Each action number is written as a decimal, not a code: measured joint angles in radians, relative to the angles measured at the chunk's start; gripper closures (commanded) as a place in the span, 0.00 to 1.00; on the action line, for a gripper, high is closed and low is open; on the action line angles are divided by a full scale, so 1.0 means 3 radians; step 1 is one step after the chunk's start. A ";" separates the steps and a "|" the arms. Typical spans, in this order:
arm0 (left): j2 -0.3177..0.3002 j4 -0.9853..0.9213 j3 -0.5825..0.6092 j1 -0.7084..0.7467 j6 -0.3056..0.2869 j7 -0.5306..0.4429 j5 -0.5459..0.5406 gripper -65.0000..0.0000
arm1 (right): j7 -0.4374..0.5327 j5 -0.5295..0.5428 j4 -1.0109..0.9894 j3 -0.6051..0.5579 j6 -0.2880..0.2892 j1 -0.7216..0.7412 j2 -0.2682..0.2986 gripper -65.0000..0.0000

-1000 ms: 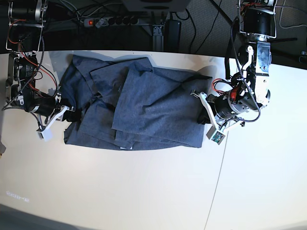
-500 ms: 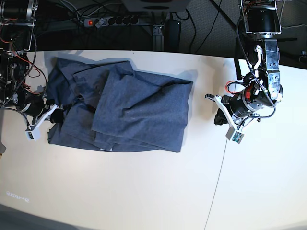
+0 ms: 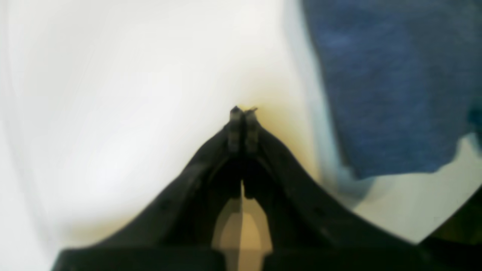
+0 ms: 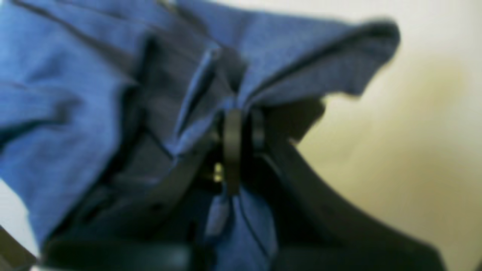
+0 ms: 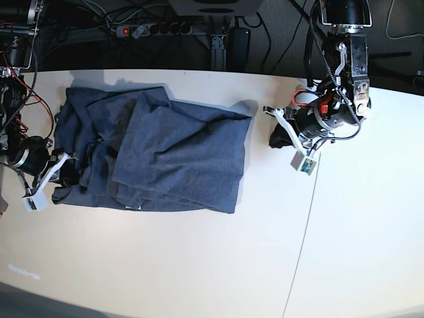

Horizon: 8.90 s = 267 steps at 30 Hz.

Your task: Fold the T-shirt properly

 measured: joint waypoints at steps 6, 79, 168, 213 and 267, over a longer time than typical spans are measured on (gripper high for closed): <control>0.0126 -0.0072 0.0418 -0.0004 0.0000 -0.0197 0.0170 1.00 | -0.0037 0.0034 0.0497 -0.0006 0.0000 0.0000 -0.0010 1.00; 0.0496 -0.0482 0.0159 -0.0015 -0.0263 0.0067 -0.0483 1.00 | -0.0071 -0.0810 0.1002 -0.2726 0.0000 0.0622 -0.1038 0.68; 0.0235 -0.0462 0.0184 -0.0003 -0.0450 0.0615 -0.1068 1.00 | -0.0546 -0.0970 0.1085 -0.2576 -0.0001 0.0614 -0.0969 0.52; 0.0033 -0.0463 0.0175 -0.0001 -0.0460 0.0589 -0.1233 1.00 | 0.0070 -0.2214 0.1205 -0.2913 -0.0005 0.0361 -0.0507 0.85; 0.0033 -0.0463 0.0175 -0.0001 -0.0460 0.0589 -0.1233 1.00 | 0.0286 -0.2026 0.0977 -0.2916 -0.0005 0.0394 -0.0510 0.68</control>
